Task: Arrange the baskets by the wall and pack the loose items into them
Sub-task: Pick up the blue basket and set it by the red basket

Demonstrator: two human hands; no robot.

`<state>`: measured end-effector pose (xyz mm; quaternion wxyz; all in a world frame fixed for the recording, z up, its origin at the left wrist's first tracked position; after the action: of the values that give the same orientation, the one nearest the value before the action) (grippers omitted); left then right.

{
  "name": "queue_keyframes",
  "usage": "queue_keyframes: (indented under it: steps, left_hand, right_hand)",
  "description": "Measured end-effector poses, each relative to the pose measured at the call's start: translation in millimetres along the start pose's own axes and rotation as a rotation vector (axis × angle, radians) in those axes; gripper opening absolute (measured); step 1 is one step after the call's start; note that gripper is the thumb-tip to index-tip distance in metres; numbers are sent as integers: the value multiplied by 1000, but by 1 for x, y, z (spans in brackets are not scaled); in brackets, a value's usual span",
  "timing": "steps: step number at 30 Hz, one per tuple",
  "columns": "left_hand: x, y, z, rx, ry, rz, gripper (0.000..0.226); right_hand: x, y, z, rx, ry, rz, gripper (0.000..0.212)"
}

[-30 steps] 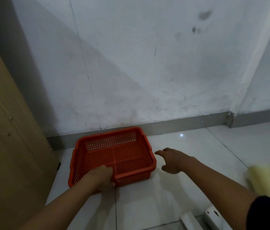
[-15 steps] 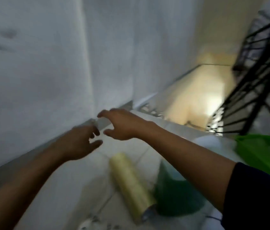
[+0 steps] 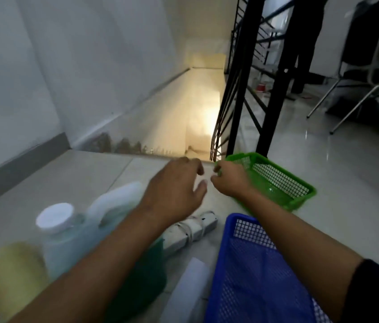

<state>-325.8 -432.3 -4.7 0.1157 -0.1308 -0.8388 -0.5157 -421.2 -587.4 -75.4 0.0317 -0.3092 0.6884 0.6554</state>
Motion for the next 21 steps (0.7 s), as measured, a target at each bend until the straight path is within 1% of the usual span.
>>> queue_keyframes:
  steps: [2,5,8,10,11,13,15,18,21]
  left_hand:
    - [15,-50,5,-122,12,39,29]
    - [10,-128,22,-400,146,59,33]
    - [-4,-188,52,-640,335,55,38]
    - [-7,-213,73,-746,392,14,40]
    - [-7,-220,80,-770,400,7,39]
    - [-5,-228,87,-750,412,19,31]
    - [-4,-228,85,-671,402,29,22]
    - [-3,-216,70,-525,360,75,17]
    - [-2,-195,49,-358,370,145,18]
  right_hand:
    - [53,-24,12,-91,-114,36,33]
    - [115,-46,37,-264,-225,144,39]
    - [153,-62,57,-388,-233,183,44]
    - [167,-71,69,-442,-233,183,46]
    - [172,-74,74,-463,-234,186,44]
    - [178,-79,82,-503,-241,197,43]
    - [182,-81,86,-529,-253,204,44]
    - [178,-73,80,-470,-256,225,49]
    - [163,-57,70,-396,-248,240,51]
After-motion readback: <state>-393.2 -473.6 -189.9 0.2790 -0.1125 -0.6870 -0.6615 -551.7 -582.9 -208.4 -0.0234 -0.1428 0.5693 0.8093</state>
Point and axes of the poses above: each hand's wrist, its own z-axis away from the middle knuckle, its own y-axis out of the back of the hand, x = y × z, the point moved 5 cm from there along -z, towards the middle knuckle, and after that the axes turned 1 degree about x, right-handed, at the moved point
